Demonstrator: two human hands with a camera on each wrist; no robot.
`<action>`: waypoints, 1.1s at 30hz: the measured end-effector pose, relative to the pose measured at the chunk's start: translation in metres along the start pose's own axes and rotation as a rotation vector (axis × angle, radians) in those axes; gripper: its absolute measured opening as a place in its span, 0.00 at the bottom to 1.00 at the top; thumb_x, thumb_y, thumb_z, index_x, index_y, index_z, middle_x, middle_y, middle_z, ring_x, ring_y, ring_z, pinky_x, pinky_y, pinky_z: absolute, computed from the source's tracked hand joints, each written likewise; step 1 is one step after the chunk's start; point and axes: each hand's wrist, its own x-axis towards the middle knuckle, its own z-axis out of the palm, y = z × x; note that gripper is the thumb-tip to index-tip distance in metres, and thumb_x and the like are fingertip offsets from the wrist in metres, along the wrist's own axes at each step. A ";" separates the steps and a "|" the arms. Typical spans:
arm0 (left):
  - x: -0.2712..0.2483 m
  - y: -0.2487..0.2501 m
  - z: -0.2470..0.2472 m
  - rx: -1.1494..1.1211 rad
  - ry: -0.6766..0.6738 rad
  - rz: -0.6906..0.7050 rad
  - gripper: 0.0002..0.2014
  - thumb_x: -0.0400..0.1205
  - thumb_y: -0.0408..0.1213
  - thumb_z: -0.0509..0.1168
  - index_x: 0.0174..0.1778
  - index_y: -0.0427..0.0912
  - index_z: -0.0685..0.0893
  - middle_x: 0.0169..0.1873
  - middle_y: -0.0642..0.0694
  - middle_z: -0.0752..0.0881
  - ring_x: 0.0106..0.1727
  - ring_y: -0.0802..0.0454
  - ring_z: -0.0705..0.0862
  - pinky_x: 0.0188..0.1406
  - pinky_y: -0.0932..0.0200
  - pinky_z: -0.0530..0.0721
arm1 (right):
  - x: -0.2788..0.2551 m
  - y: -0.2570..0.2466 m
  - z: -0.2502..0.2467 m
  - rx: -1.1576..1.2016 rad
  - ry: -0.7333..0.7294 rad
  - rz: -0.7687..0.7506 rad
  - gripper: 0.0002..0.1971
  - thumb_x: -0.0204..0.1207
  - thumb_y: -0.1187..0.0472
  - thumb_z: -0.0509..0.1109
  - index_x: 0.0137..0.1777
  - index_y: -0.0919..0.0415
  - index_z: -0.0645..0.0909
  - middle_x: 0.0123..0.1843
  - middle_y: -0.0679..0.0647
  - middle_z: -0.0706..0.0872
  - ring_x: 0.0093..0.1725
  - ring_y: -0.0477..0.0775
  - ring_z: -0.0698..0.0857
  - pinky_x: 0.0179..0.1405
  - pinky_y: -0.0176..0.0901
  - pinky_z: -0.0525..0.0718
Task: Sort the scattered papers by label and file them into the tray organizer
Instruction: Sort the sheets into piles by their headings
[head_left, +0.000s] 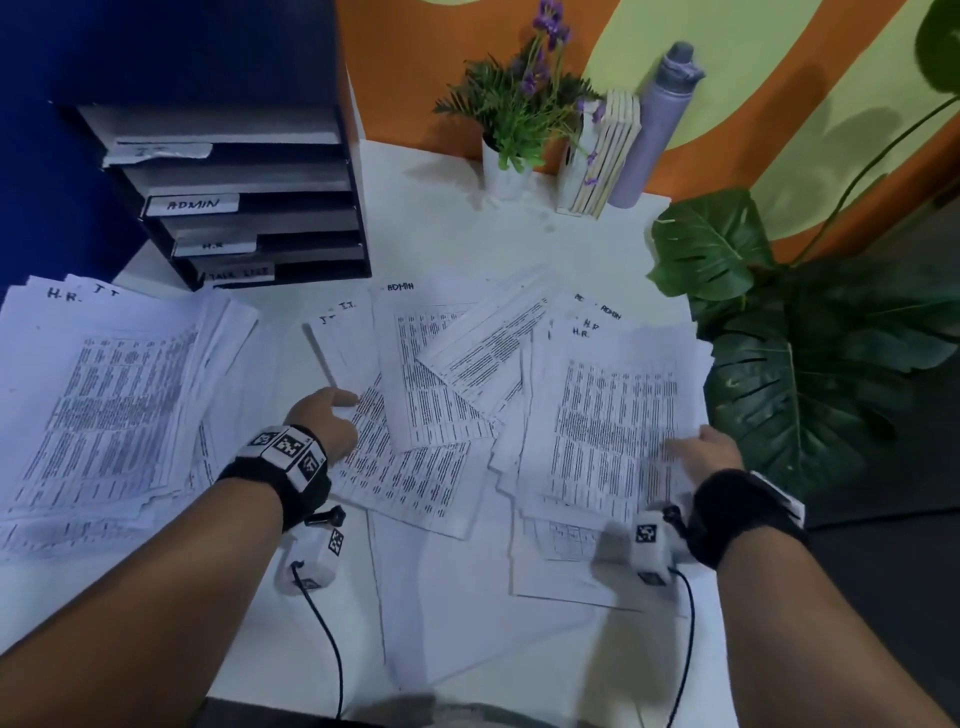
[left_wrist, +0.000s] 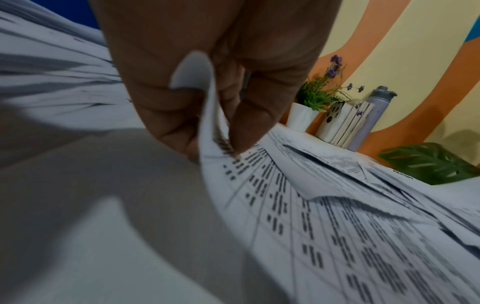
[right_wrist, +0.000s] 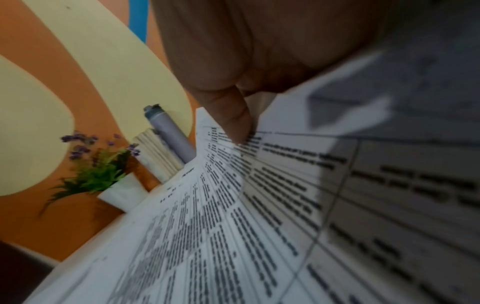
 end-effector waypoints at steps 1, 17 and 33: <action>-0.002 0.000 0.002 0.001 0.041 0.014 0.28 0.74 0.20 0.60 0.68 0.47 0.80 0.68 0.41 0.78 0.46 0.47 0.80 0.36 0.63 0.77 | -0.001 0.005 -0.001 -0.030 0.002 0.004 0.17 0.76 0.70 0.70 0.64 0.75 0.77 0.52 0.65 0.83 0.52 0.65 0.83 0.55 0.52 0.81; 0.008 0.028 0.035 -0.103 0.023 0.102 0.43 0.71 0.25 0.75 0.80 0.47 0.62 0.78 0.45 0.69 0.66 0.47 0.77 0.57 0.55 0.82 | 0.023 -0.027 0.075 -0.054 0.019 -0.072 0.08 0.75 0.59 0.69 0.51 0.60 0.76 0.56 0.64 0.82 0.42 0.59 0.81 0.37 0.43 0.76; -0.012 -0.032 -0.018 0.011 -0.184 0.019 0.29 0.84 0.49 0.62 0.80 0.44 0.65 0.74 0.43 0.75 0.72 0.44 0.75 0.72 0.50 0.72 | -0.060 -0.020 0.120 -0.316 -0.228 -0.240 0.13 0.74 0.71 0.67 0.55 0.57 0.73 0.41 0.54 0.79 0.38 0.54 0.79 0.34 0.41 0.79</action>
